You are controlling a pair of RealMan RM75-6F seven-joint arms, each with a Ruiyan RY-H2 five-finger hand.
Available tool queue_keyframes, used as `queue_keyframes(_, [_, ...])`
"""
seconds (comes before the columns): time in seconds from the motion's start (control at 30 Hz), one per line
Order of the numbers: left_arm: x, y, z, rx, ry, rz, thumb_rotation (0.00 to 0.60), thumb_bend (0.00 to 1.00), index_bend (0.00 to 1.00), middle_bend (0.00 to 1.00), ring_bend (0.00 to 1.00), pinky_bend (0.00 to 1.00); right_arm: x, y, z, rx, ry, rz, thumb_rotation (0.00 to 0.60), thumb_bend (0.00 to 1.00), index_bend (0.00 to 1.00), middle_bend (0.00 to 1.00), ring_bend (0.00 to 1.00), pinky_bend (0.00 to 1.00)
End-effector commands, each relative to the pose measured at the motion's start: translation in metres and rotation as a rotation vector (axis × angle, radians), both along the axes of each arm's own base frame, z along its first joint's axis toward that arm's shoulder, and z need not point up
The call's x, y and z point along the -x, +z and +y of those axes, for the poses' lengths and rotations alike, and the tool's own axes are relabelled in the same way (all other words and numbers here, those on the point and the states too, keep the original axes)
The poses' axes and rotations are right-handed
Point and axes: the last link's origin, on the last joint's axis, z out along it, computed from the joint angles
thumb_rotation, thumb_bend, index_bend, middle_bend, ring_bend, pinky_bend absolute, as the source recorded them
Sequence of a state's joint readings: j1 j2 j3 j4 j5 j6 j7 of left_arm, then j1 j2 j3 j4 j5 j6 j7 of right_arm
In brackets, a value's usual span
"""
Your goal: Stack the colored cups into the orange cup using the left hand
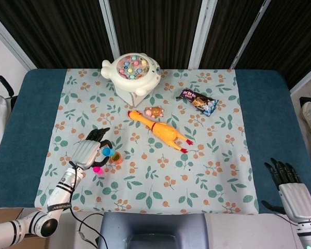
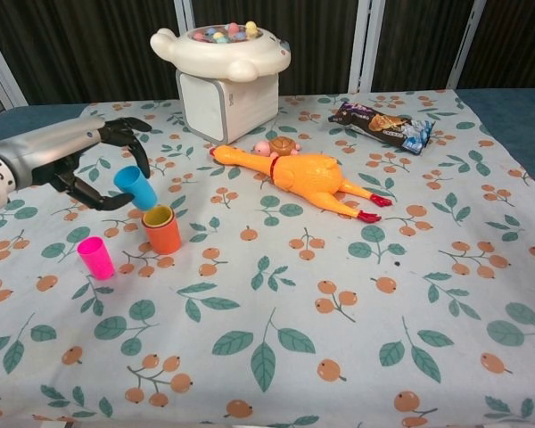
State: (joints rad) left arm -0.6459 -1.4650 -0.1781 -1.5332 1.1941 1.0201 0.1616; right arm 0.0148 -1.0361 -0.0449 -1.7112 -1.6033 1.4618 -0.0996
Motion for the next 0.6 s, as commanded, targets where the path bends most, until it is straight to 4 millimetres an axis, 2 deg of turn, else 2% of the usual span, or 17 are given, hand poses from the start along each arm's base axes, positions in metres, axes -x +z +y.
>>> queue_keyframes(0.03, [-0.002,-0.001,0.0,-0.002,-0.004,-0.001,0.6,0.37,0.52,0.04,0.0,0.06,0.0,0.0,0.0,0.0,0.0,0.001,0.6,0.21,0.0,0.0,0.0,0.0])
queue_keyframes(0.6, [-0.009,-0.013,-0.006,0.028,-0.015,0.006,0.6,0.37,0.52,0.04,0.0,0.06,0.0,-0.001,0.0,-0.001,0.0,0.001,0.6,0.21,0.0,0.0,0.0,0.0])
